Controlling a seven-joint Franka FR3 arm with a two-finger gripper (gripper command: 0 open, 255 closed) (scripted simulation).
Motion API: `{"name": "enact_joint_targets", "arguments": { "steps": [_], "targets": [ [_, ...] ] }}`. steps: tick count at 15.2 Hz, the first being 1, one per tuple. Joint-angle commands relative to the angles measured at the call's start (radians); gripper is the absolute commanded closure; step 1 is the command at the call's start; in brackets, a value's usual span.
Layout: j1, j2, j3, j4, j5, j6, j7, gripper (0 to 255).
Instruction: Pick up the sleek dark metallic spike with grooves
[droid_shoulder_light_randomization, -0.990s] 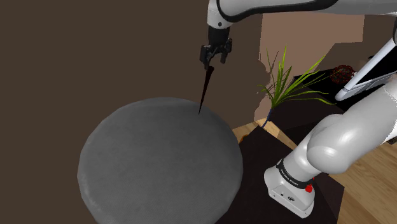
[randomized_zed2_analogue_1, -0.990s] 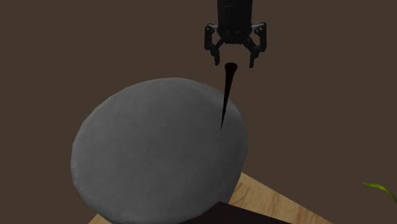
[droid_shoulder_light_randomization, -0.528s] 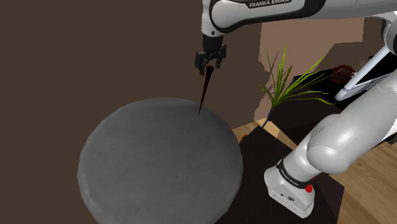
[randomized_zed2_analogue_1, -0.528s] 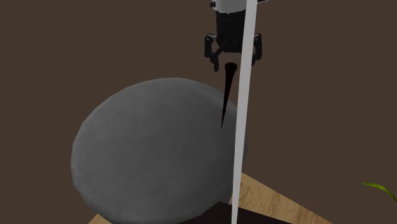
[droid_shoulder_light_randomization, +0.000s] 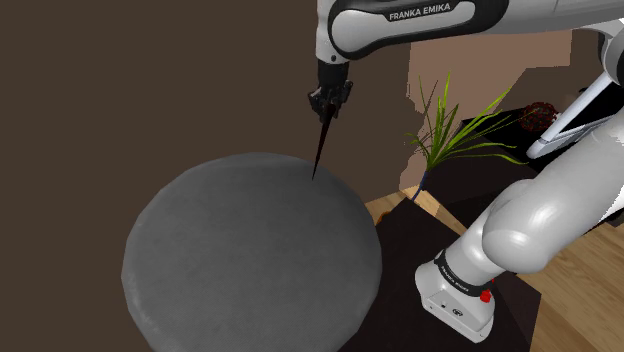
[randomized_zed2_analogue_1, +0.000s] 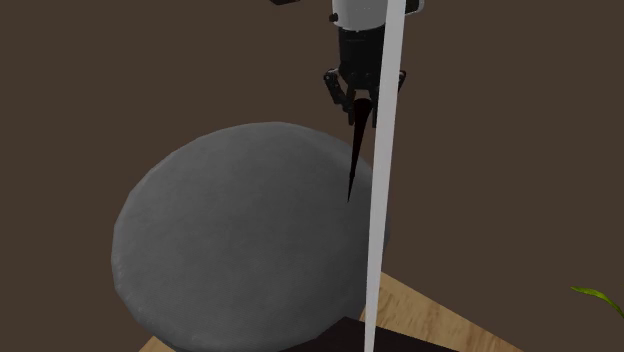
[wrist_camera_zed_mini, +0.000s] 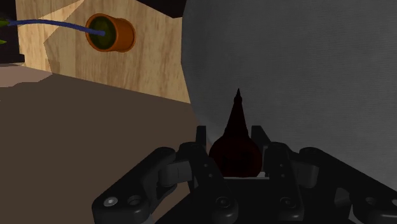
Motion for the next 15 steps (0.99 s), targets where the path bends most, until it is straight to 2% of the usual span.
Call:
{"name": "enact_joint_targets", "arguments": {
  "steps": [1, 5, 15],
  "targets": [
    [0.0, 0.0, 0.0, -0.001, 0.0, 0.0, 0.0, 255],
    [0.0, 0.001, 0.0, 0.0, 0.0, 0.0, 0.001, 255],
    [0.001, -0.016, 0.0, 0.115, 0.007, -0.131, -0.018, 255]
  ]
}}
